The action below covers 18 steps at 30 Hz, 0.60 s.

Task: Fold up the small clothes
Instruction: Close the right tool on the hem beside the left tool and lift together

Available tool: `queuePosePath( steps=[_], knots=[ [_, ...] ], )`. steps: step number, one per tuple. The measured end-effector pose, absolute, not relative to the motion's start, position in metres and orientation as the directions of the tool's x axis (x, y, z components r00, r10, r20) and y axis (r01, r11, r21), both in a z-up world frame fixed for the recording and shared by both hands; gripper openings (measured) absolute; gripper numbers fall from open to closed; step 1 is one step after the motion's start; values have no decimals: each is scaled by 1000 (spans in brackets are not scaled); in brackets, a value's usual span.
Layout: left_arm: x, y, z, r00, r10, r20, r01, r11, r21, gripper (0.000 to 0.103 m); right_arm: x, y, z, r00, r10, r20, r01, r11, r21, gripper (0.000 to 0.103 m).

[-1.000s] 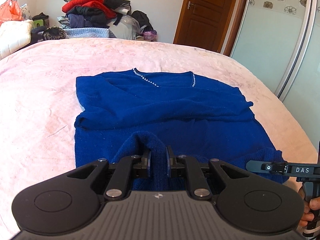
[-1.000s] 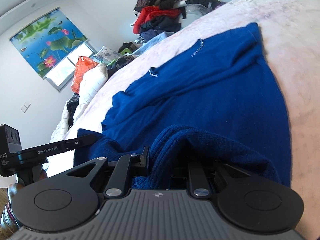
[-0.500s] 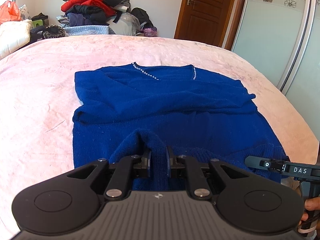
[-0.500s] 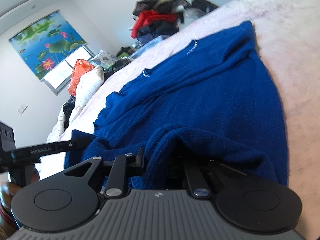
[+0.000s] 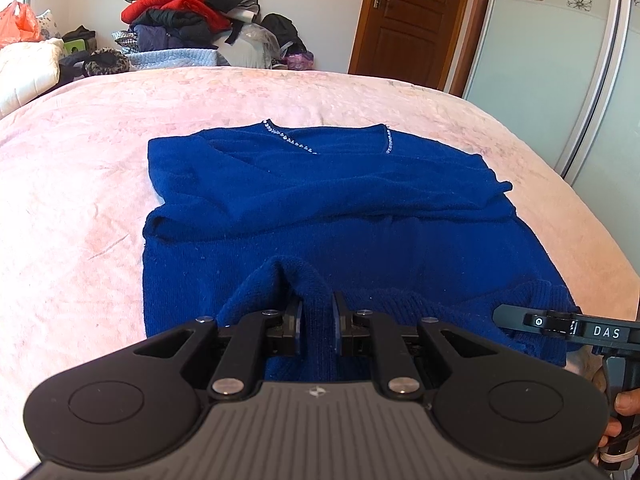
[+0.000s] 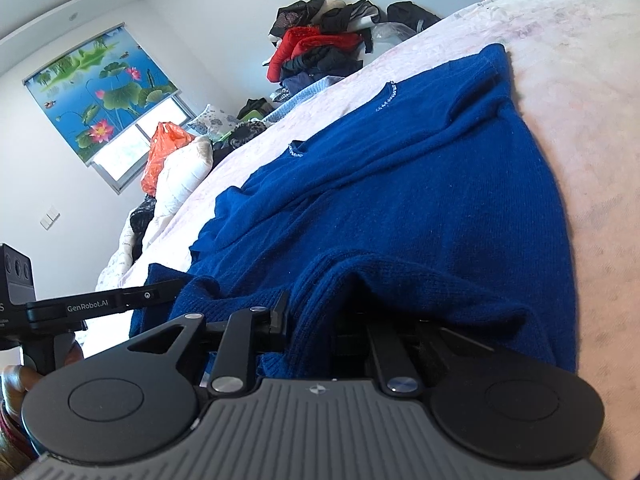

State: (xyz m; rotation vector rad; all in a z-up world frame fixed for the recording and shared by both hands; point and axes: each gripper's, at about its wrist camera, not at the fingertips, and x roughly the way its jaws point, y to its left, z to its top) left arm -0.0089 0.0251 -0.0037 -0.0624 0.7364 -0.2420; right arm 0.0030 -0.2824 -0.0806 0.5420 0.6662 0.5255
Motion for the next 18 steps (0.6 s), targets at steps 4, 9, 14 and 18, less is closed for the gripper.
queuePosePath(
  steps=[4,9,14,18],
  knots=[
    [-8,28,-4,714,-242,-656,187,970,-155,14,1,-284,-78,662,612,-433,-256,727,637,25],
    [-8,28,-5,714,-238,-659,186,971,-150,14,-7,-293,-72,642,642,-419,-237,686,688,39],
    [-7,27,-5,714,-234,-660,186,972,-144,14,-20,-295,-62,635,613,-470,-255,741,622,31],
    [-8,27,-5,716,-233,-658,184,972,-144,14,-23,-290,-57,643,598,-479,-256,757,601,18]
  ],
)
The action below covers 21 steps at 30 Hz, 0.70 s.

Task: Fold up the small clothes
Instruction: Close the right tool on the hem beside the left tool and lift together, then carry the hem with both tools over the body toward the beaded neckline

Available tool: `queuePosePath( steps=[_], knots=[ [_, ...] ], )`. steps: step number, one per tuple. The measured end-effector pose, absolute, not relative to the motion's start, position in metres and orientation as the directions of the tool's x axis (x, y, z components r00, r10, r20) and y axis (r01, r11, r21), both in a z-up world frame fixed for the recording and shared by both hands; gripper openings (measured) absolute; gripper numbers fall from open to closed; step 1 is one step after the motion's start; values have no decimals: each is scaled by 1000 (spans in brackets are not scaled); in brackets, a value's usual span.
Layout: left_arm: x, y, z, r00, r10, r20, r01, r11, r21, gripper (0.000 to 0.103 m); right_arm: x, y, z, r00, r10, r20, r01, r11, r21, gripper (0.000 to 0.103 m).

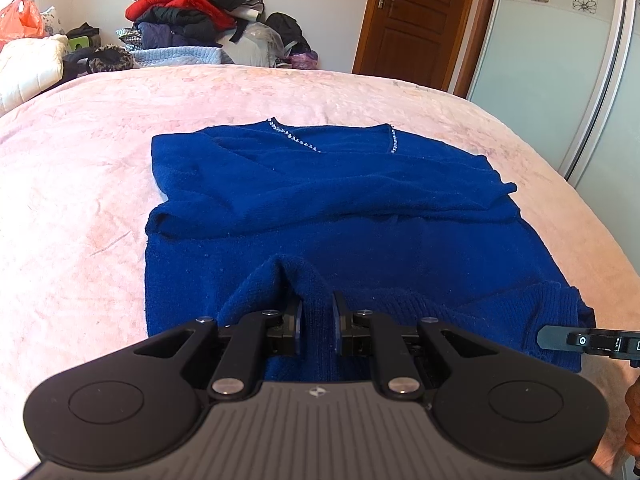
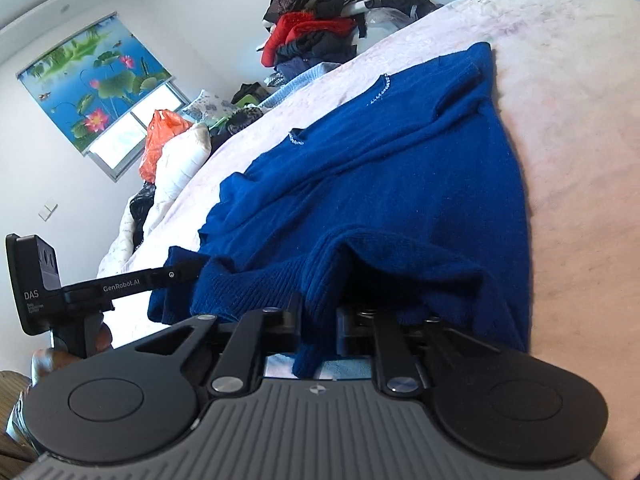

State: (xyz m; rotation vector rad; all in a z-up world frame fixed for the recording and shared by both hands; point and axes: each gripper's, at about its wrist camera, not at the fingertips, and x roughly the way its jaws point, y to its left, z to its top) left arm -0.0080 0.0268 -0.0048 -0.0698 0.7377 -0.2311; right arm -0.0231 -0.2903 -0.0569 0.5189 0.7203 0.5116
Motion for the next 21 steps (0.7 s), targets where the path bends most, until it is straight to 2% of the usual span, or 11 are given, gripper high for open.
queuePosePath(
  steps=[14,21],
  knots=[
    [-3,38,23,770,-221,-599,160,975,-154,14,-9,-292,-19,681,638,-360,-328,705,628,17],
    [9,37,30,784,-192,-591,138,981,-135,14,10,-291,-9,698,629,-343,-333,709,622,17]
  ],
)
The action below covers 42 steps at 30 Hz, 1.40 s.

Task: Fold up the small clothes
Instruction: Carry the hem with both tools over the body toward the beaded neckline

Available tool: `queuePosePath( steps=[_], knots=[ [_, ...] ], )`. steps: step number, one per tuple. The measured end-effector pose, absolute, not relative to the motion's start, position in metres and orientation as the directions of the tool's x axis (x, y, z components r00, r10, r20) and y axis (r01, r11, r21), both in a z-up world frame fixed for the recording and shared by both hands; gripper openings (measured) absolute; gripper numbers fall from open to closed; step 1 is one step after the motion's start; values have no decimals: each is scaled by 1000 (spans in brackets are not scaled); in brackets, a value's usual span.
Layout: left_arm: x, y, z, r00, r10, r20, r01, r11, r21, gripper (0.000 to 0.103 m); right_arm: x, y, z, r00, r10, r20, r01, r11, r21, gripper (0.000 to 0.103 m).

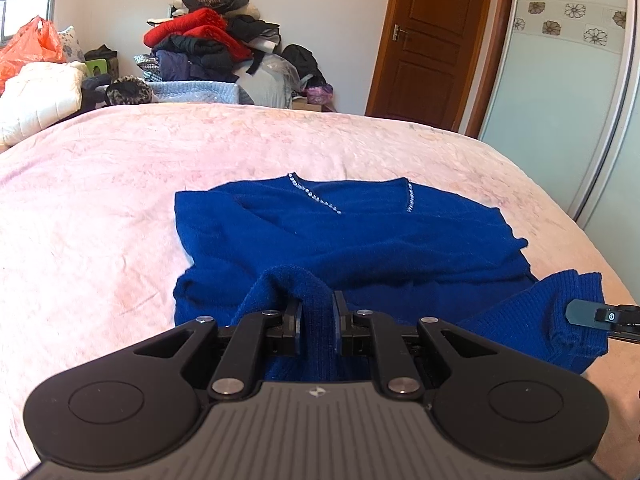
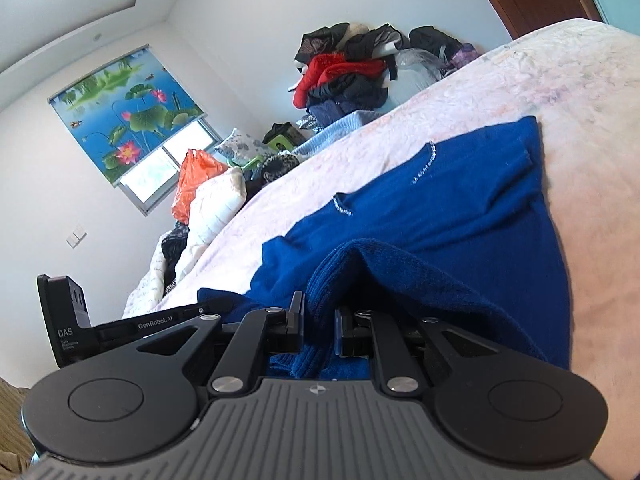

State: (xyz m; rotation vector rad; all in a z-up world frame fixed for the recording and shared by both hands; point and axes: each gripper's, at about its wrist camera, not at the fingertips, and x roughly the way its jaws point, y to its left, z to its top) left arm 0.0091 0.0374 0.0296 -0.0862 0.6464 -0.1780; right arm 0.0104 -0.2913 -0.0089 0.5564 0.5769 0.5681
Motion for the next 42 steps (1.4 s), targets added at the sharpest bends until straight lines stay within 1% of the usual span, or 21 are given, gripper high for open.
queuePosePath(
  steps=[8,15,25,31,32,33,34,35,37,39,40,41,42],
  knots=[
    [25,32,31,799,-149,-583,125,989,-81,14,30,-289,-3,714,608,-347,-325,727,605,17],
    [42,30,33,804,-129,-581,115,992,-61,14,43,-285,4,725,599,-340,-339,740,581,17],
    [67,26,34,809,-112,-577,109,993,-39,14,65,-289,8,750,581,-318,-327,742,585,17],
    [76,22,32,810,-110,-576,110,993,-35,14,75,-288,3,747,571,-340,-312,753,580,17],
    [76,22,31,810,-110,-576,111,993,-35,14,75,-288,2,746,565,-351,-306,760,573,21],
    [77,22,31,811,-109,-575,111,993,-32,14,74,-288,0,747,554,-369,-293,772,565,21],
    [76,22,30,811,-107,-575,112,993,-27,14,74,-288,-3,743,546,-388,-280,780,560,27],
    [77,22,28,810,-106,-576,113,993,-24,14,74,-288,-6,737,544,-400,-269,780,564,38],
    [77,23,26,807,-108,-581,113,993,-28,14,73,-291,-14,731,546,-409,-253,774,581,52],
    [78,23,25,804,-110,-585,113,993,-31,14,76,-290,-21,717,547,-431,-244,777,580,50],
    [79,24,24,803,-110,-586,113,993,-32,14,79,-289,-24,713,538,-450,-232,786,573,46],
    [79,24,24,803,-111,-586,113,993,-33,14,82,-287,-29,705,530,-472,-224,797,561,35],
    [79,25,24,802,-112,-586,112,993,-36,14,85,-286,-33,702,520,-486,-215,806,551,27]
  ],
)
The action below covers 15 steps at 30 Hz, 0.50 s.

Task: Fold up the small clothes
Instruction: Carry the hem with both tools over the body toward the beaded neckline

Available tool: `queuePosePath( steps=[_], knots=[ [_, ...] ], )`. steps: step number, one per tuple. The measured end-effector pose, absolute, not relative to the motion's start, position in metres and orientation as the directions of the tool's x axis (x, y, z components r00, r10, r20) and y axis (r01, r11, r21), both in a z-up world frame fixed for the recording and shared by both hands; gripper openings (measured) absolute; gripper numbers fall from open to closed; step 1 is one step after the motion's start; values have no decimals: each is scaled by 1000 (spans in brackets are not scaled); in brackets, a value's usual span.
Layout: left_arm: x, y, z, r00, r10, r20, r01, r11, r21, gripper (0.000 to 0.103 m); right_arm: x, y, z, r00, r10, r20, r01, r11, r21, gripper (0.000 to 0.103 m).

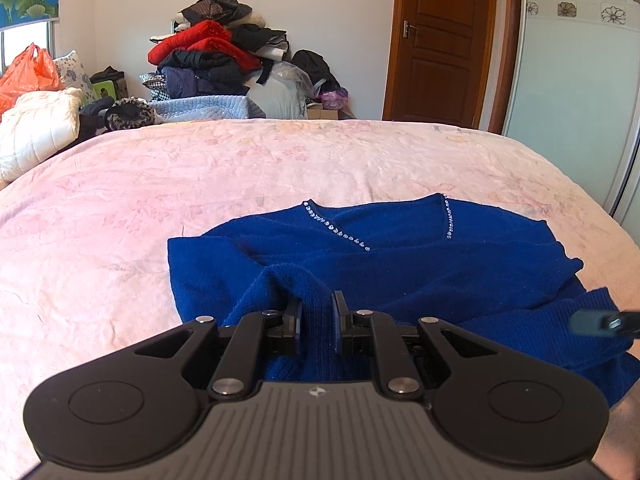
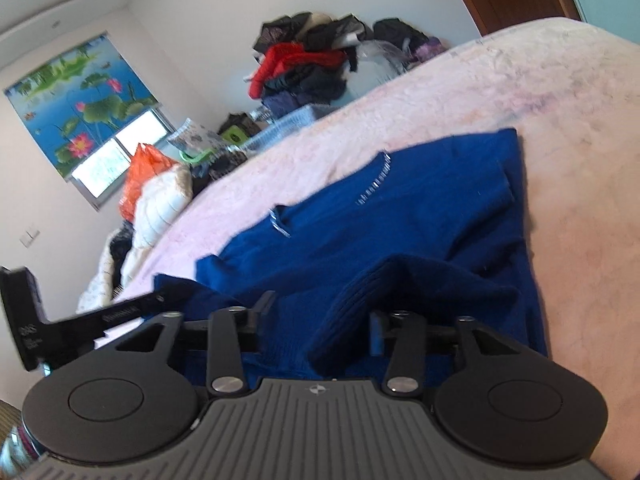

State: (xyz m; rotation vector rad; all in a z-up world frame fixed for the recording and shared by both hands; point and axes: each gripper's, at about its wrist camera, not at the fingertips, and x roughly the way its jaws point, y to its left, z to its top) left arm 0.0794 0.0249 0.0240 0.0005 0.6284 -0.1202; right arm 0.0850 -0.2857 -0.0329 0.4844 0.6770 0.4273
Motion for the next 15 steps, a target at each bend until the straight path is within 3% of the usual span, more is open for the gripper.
queuePosePath(
  steps=[1,9,15],
  knots=[
    [79,26,24,801,-115,-587,112,993,-42,14,87,-285,-36,704,503,-501,-196,816,543,13],
    [83,38,36,817,-131,-561,88,991,-103,14,89,-301,-8,754,553,-356,-254,744,617,13],
    [89,40,54,850,-119,-513,75,992,-106,14,109,-306,16,781,549,-298,-283,736,614,13]
  ],
)
